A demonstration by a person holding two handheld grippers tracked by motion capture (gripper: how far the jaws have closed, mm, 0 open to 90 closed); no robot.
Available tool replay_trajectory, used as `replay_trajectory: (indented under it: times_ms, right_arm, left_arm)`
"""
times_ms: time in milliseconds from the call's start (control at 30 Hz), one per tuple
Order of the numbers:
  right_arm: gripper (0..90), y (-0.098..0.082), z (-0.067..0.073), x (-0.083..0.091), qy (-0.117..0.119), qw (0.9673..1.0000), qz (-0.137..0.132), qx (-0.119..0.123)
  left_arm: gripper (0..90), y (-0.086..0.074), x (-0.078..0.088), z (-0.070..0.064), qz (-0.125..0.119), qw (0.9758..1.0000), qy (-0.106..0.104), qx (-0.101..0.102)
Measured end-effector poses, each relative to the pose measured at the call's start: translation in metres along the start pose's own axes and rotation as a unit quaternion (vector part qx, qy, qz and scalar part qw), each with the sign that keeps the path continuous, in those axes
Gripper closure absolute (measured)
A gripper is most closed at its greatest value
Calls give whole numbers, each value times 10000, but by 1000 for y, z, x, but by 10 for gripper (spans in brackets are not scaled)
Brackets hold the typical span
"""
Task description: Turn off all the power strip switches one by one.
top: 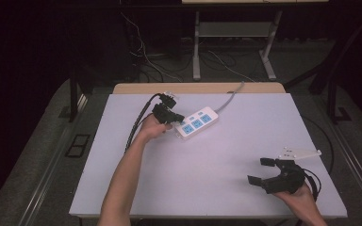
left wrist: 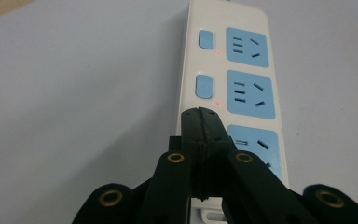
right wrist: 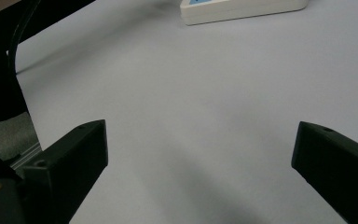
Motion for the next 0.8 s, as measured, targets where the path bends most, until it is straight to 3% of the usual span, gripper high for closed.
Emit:
replay_trajectory:
  times_ms: [400,800]
  right_arm:
    - [34,0,0,1,2,10000,-18,-3]
    - [34,1,-1,2,-5,10000,-26,-22]
  left_arm:
    - [896,13,3,-4,-105,9998,-106,-105]
    - [895,34,9,-5,-99,9996,-26,-273]
Point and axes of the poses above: each handheld gripper's, and its own axes: x roughly backward along the jaws, y roughly out of its top, z roughly to its left, the point moved 9 cm from there along -x, roughly forward along the jaws, and after that the axes turned 14 degrees about -y, right-handed, at the moved point
